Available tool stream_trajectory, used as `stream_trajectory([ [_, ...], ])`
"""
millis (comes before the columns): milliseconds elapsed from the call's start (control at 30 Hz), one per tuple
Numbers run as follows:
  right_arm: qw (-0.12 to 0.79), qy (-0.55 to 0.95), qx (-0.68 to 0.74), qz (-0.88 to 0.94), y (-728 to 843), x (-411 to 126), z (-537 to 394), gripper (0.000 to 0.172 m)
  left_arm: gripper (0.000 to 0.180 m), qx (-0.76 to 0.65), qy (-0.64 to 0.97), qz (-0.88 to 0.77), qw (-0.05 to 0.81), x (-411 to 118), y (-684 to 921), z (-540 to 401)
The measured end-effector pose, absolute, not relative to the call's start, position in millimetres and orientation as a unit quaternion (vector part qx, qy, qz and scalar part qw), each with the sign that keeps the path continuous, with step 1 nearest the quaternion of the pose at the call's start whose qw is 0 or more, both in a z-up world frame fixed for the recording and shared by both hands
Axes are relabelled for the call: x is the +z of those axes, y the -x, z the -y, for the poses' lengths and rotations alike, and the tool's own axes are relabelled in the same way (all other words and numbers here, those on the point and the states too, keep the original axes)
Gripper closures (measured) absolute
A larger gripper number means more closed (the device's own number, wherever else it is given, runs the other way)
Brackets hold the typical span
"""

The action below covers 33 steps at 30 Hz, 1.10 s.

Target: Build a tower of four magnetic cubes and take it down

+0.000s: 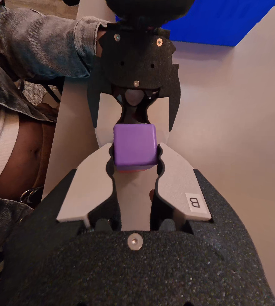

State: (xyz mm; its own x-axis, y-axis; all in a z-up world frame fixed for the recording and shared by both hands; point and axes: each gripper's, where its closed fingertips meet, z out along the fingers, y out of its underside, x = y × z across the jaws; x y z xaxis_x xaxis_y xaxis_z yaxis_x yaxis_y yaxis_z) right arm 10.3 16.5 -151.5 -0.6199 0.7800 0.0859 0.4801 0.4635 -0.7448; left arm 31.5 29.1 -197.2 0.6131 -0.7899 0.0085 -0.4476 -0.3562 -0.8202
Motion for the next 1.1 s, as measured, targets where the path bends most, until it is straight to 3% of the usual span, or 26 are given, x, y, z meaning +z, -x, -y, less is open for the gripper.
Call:
stream_trajectory([
  [600, 0.236, 0.384, 0.39, 0.803, -6.0, -151.0, -18.8, 0.123, 0.124, -0.192, 0.801, -0.383, 0.419, -199.2, -27.1, -32.6],
  [800, 0.25, 0.389, 0.419, 0.781, -5.8, -143.1, -23.8, 0.123, 0.11, -0.177, 0.804, -0.375, 0.425, -199.9, -23.2, -37.2],
  [900, 0.247, 0.389, 0.433, 0.775, -5.0, -142.2, -22.4, 0.123, 0.125, -0.179, 0.796, -0.384, 0.431, -198.7, -25.6, -36.0],
  [1100, 0.278, 0.375, 0.469, 0.75, -9.2, -116.1, -25.2, 0.123, 0.127, -0.148, 0.823, -0.399, 0.376, -221.8, -17.8, -30.2],
])
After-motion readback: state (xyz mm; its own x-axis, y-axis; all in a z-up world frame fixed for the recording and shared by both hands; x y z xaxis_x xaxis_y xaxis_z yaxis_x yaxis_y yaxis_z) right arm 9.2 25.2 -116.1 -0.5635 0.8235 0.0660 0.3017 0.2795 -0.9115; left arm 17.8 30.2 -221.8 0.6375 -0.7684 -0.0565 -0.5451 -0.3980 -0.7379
